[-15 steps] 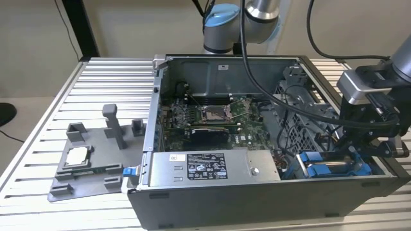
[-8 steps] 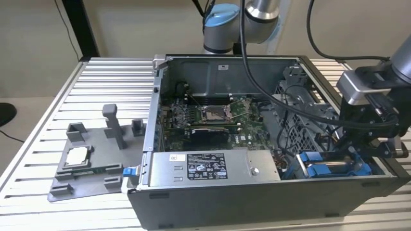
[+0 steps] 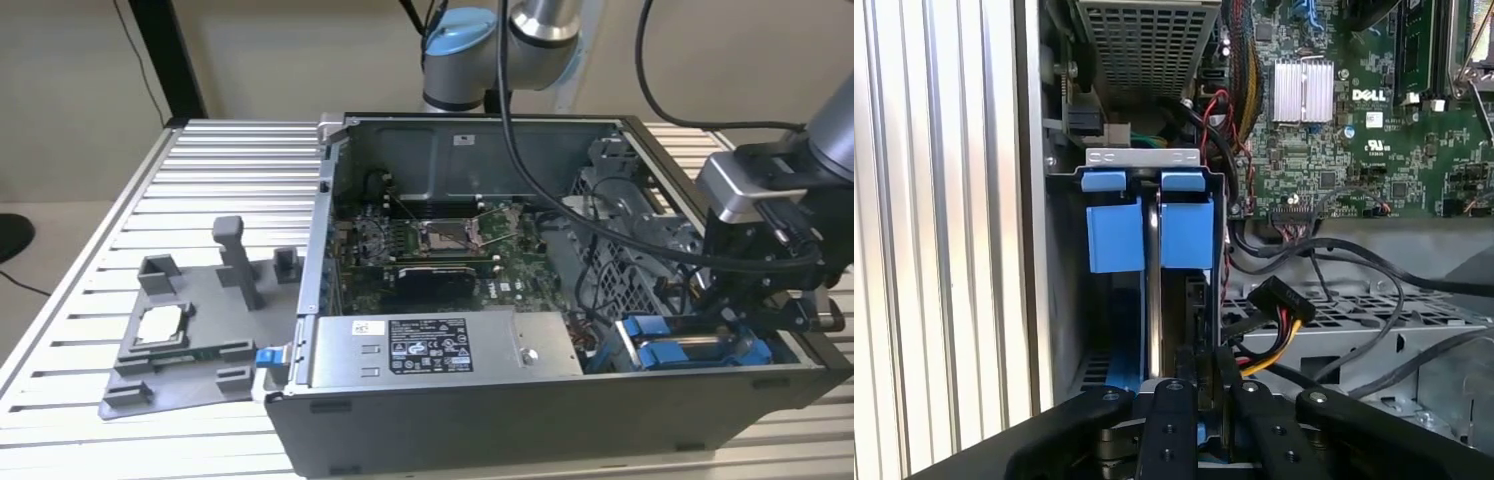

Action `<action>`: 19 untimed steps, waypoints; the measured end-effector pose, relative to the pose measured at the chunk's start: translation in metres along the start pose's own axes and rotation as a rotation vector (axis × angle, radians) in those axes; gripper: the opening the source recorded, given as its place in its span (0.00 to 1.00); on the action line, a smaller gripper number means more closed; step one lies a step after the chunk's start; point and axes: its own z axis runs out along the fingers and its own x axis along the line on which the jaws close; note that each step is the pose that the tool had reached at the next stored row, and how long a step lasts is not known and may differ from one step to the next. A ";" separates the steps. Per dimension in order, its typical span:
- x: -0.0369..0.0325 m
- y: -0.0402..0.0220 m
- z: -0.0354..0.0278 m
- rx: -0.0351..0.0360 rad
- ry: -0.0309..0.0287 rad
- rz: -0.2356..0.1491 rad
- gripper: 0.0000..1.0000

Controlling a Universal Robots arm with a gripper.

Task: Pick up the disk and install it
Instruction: 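Insert the first disk wire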

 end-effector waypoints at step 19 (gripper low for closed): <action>-0.0023 -0.0003 -0.0276 -0.0001 0.0020 0.000 1.00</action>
